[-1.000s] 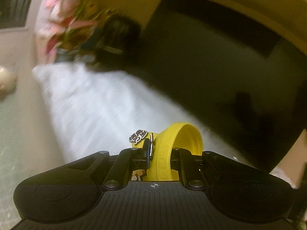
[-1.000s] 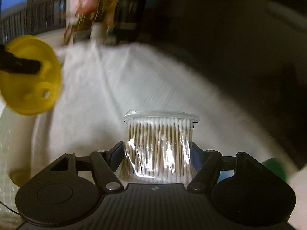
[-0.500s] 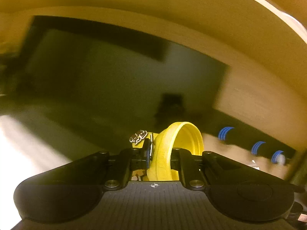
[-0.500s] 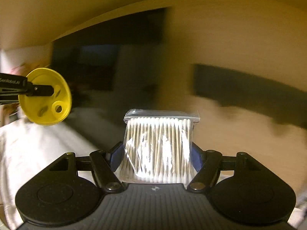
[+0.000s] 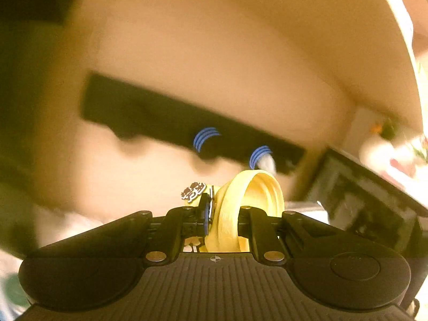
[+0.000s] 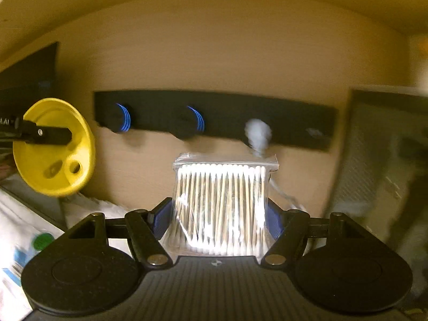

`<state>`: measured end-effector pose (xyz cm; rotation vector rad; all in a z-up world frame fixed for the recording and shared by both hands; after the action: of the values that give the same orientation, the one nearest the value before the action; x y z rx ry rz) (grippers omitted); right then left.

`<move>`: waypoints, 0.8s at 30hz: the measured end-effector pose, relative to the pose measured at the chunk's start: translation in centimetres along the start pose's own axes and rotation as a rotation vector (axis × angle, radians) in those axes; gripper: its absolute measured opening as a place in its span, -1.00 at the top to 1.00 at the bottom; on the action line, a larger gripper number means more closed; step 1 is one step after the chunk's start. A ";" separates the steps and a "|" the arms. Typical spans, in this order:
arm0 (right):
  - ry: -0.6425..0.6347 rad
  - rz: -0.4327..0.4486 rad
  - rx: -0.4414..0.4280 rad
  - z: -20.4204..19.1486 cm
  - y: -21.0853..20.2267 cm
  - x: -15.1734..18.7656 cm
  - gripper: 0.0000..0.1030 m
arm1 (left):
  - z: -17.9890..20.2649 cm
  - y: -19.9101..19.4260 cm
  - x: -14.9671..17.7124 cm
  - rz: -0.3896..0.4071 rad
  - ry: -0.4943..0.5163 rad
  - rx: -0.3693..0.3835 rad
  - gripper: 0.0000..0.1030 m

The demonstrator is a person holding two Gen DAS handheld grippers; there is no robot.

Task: Organize soft objects
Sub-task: 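Lower the funnel and swab pack into the pink box and open both grippers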

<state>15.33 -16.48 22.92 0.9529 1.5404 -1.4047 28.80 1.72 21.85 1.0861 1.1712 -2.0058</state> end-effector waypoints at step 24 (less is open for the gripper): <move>0.221 -0.300 -0.024 3.3 4.5 17.0 -0.43 | 2.9 14.9 16.6 -0.430 -0.238 0.125 0.43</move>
<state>13.38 -19.27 5.31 0.9138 1.9242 -1.5216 30.94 -8.83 2.13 0.6613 1.2413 -2.4846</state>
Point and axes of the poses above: each gripper's, at about its wrist camera, not at the fingertips, and y roughly the way its jaws point, z to its right, x to its underside, the point moved 9 cm from there along y, roughly the way its jaws point, and after that the axes turned 15 degrees about -x, right-handed, at the moved point
